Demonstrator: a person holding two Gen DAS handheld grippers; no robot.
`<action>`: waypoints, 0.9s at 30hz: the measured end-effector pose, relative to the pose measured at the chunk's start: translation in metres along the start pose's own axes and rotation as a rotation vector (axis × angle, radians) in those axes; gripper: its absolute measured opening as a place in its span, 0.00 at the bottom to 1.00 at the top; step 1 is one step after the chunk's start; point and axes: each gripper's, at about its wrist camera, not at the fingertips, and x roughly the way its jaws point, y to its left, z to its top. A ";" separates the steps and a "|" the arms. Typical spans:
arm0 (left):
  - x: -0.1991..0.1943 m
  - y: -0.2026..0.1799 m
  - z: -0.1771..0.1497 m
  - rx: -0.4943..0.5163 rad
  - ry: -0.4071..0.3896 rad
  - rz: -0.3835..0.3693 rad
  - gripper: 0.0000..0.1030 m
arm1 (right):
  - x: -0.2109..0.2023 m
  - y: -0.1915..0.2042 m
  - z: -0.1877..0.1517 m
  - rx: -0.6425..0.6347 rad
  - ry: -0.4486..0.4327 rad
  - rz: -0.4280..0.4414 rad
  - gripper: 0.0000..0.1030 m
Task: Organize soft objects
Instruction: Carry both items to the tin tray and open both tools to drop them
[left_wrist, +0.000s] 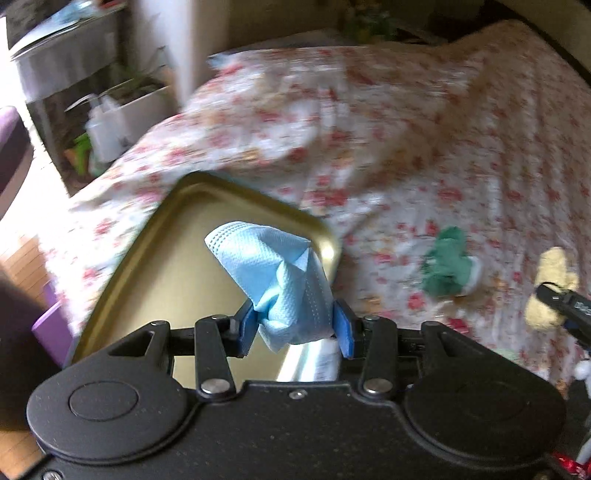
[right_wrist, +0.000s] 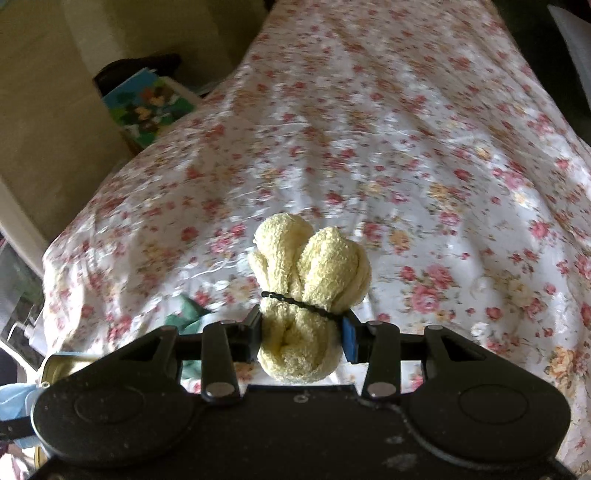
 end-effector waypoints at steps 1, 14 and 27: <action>-0.001 0.007 -0.001 -0.012 0.006 0.014 0.42 | -0.002 0.006 -0.002 -0.016 0.003 0.018 0.40; -0.009 0.071 -0.017 -0.080 0.098 0.083 0.42 | -0.027 0.112 -0.049 -0.188 0.118 0.342 0.40; -0.020 0.096 -0.015 -0.111 0.070 0.092 0.61 | -0.010 0.213 -0.101 -0.327 0.217 0.386 0.48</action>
